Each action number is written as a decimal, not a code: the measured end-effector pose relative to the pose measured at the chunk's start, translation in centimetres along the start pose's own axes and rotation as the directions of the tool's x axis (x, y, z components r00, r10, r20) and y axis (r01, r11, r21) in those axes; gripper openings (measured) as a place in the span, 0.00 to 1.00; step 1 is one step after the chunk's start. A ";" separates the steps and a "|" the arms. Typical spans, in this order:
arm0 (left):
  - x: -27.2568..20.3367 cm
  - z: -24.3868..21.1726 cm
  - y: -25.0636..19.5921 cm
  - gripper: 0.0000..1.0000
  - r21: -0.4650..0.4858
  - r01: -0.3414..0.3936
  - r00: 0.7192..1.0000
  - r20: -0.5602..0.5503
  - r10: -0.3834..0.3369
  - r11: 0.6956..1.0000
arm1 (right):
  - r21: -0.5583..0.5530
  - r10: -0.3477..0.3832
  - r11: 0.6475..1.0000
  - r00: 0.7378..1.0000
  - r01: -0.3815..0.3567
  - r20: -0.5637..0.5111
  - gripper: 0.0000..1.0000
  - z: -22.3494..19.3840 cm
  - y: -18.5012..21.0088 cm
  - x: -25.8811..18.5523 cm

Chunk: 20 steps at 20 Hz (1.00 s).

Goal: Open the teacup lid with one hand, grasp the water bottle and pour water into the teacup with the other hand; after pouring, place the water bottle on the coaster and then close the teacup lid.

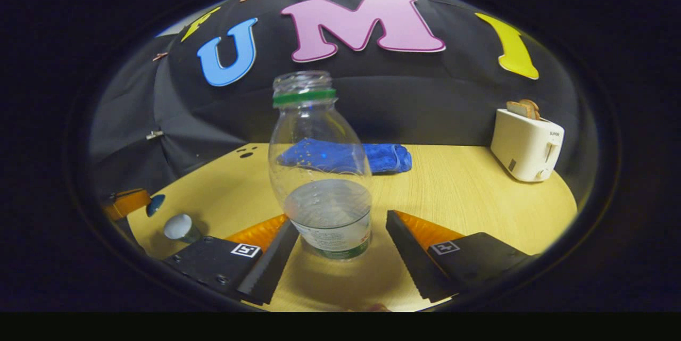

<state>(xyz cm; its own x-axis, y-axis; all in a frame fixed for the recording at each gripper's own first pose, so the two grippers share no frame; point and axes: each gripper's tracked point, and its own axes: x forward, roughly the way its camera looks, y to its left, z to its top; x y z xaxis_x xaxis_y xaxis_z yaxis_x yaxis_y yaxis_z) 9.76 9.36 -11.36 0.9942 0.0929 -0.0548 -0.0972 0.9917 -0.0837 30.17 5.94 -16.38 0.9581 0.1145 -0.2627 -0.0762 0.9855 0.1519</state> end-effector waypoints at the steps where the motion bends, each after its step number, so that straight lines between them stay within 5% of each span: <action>1: -0.1 -0.1 0.0 0.23 -0.002 0.000 1.000 -0.005 0.000 1.000 | 0.005 0.015 1.000 1.000 -0.015 0.014 0.99 0.4 0.5 -0.1; 9: -0.5 -0.7 0.2 0.23 -0.010 0.000 1.000 -0.016 -0.001 1.000 | -0.034 -0.002 0.999 0.999 0.003 0.037 0.92 0.6 0.6 1.5; 10: -0.5 -0.8 0.4 0.23 -0.012 -0.002 1.000 -0.018 0.002 1.000 | -0.036 -0.004 0.999 0.999 0.006 0.054 0.98 1.1 0.7 1.7; 13: -0.5 -1.1 0.7 0.23 -0.016 -0.010 1.000 -0.025 0.009 1.000 | -0.052 -0.006 0.999 0.996 0.011 0.089 0.81 1.9 0.8 2.1; 20: -0.4 -1.1 0.7 0.19 -0.008 -0.011 1.000 -0.025 0.011 1.000 | -0.075 -0.001 0.997 0.990 0.012 0.143 0.80 3.4 1.3 3.3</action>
<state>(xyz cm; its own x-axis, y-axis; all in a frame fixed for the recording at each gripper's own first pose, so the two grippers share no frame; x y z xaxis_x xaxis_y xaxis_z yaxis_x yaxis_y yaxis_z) 9.25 9.96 -12.54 0.9916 0.1018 -0.0802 -0.1090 0.9898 -0.0916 34.15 7.12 -13.78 0.9877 0.0945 -0.1243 -0.0853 0.9934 0.0772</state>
